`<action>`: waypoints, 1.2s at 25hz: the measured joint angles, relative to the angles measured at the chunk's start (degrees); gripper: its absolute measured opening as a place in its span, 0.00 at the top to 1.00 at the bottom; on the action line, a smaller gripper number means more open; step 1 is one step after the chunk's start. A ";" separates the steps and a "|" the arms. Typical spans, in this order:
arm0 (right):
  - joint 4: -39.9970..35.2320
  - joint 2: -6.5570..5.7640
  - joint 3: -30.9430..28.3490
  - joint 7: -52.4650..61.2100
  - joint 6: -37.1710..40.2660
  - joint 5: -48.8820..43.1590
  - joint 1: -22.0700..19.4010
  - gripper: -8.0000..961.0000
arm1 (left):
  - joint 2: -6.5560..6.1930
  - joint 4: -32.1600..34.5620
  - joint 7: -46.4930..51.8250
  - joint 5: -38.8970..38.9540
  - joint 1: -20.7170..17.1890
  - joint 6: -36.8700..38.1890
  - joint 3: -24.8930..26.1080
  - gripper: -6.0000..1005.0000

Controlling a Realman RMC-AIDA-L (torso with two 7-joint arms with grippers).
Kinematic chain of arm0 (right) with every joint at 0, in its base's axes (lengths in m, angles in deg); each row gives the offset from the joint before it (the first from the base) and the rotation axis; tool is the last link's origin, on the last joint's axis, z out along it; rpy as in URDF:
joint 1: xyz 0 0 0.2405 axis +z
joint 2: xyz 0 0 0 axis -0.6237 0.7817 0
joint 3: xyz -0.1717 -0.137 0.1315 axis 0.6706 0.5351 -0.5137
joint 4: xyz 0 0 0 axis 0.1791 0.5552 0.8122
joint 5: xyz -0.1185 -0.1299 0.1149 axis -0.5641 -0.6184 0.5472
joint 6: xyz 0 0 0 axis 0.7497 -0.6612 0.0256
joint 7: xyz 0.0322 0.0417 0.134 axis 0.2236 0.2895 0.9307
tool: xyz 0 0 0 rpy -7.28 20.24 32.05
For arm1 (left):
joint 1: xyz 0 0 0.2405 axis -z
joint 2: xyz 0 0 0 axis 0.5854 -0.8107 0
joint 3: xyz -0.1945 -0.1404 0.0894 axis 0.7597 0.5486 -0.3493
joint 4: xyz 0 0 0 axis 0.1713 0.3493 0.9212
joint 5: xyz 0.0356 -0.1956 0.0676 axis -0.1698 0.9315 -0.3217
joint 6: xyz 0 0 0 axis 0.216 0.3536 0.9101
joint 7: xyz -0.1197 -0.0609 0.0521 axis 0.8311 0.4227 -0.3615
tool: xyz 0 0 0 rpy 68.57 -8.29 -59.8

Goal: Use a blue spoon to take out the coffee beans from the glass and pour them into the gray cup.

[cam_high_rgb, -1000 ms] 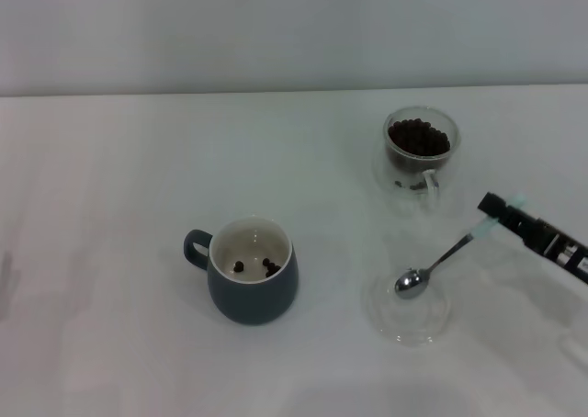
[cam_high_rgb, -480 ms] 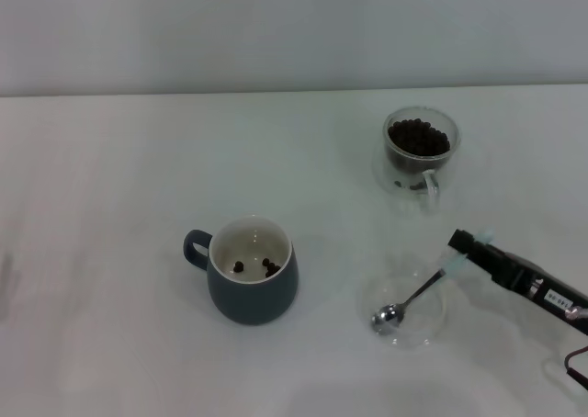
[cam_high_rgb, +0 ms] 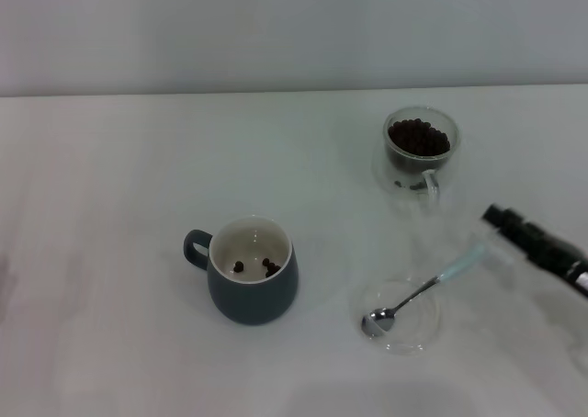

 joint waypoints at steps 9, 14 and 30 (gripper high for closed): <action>-3.22 -0.72 -14.24 -14.46 1.04 0.09 -2.31 0.32 | -0.11 -0.07 0.00 0.10 0.15 0.29 0.00 0.11; -3.49 1.02 -19.41 -39.39 1.70 0.54 -0.73 0.21 | -0.10 -0.12 0.00 0.08 0.92 0.10 0.00 0.11; 0.89 1.31 -19.74 -50.76 -0.91 7.45 1.84 0.09 | 0.02 0.01 -0.51 0.13 3.17 0.11 -0.53 0.11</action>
